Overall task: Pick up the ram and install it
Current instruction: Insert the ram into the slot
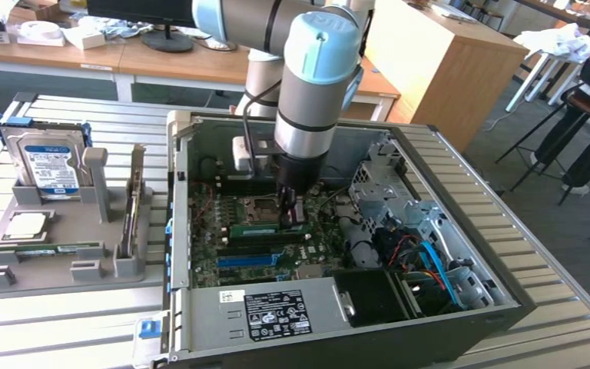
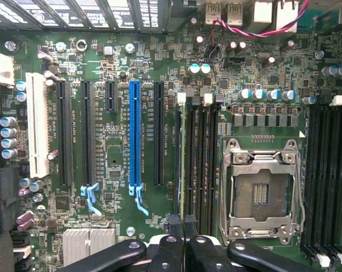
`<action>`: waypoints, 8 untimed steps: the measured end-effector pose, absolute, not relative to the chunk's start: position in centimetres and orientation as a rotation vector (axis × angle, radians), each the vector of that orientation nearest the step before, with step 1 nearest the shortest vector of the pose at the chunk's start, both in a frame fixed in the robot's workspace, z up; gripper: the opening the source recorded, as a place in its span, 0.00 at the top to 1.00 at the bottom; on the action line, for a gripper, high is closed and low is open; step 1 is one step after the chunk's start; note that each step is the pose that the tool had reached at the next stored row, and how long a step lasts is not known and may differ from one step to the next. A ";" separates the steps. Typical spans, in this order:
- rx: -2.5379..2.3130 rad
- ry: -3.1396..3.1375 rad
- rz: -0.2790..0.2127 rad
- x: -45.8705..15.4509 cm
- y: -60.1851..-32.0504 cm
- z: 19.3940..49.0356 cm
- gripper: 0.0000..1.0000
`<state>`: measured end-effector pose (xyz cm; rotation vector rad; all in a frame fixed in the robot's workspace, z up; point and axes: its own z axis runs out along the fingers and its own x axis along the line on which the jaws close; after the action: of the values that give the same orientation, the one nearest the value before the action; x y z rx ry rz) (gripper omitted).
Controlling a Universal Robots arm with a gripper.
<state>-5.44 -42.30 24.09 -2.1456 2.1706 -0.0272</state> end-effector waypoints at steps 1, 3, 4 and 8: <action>-2.146 2.171 -0.027 -5.4 -42.3 24.2 0.88; -2.146 2.171 -0.026 -5.4 -42.3 24.4 0.88; -2.146 2.171 -0.026 -5.4 -42.3 24.4 0.88; -2.146 2.171 -0.026 -5.4 -42.3 24.4 0.88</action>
<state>-5.44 -42.30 24.38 -2.1462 2.1712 -0.0256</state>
